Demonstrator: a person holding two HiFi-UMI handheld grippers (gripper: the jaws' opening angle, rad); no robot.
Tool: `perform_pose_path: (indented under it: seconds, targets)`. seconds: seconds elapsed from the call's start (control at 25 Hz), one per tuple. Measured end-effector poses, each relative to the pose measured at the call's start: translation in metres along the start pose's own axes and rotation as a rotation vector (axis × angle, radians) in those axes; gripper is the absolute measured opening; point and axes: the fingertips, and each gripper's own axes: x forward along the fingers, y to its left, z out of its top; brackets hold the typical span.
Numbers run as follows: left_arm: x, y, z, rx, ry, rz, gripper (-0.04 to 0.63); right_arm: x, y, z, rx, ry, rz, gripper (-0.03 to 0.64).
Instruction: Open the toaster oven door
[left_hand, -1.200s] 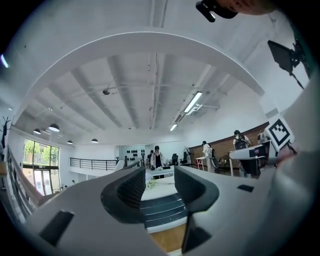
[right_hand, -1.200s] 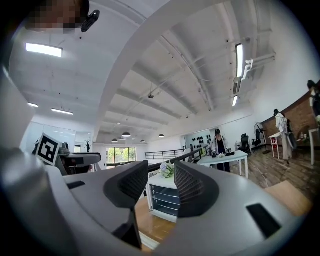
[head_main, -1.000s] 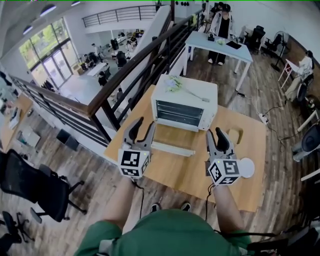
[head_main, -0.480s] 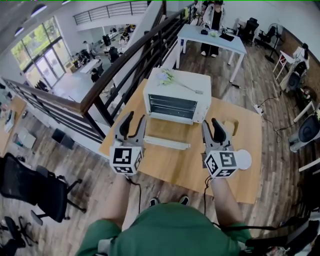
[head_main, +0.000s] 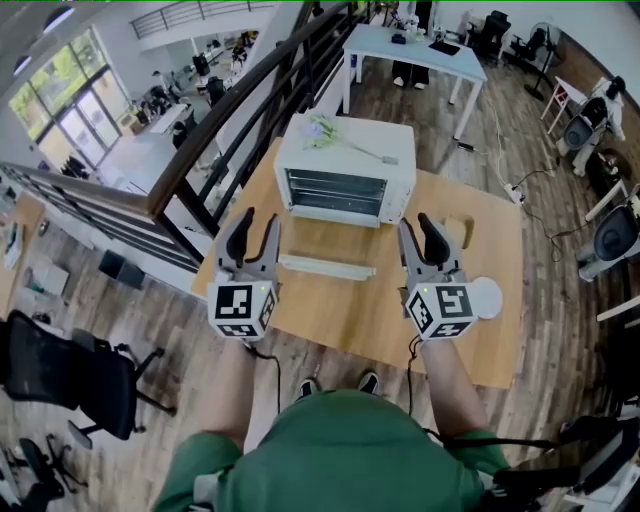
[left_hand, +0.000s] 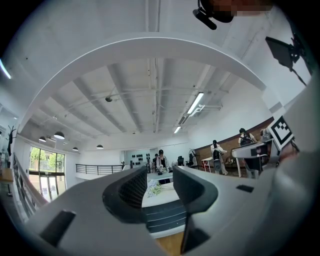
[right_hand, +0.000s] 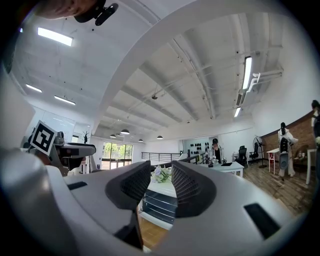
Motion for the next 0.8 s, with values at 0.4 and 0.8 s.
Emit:
perform_pose_path:
  seconds: [0.4, 0.8]
  targets:
    - [0.0080, -0.0050, -0.0044, 0.010, 0.015, 0.002, 0.172, 0.0044, -0.0071, -0.0051, 0.004, 0.006, 0.012, 0.146]
    - [0.0094, -0.0053, -0.0045, 0.021, 0.021, 0.010, 0.172, 0.0061, -0.0080, -0.0049, 0.005, 0.006, 0.023, 0.144]
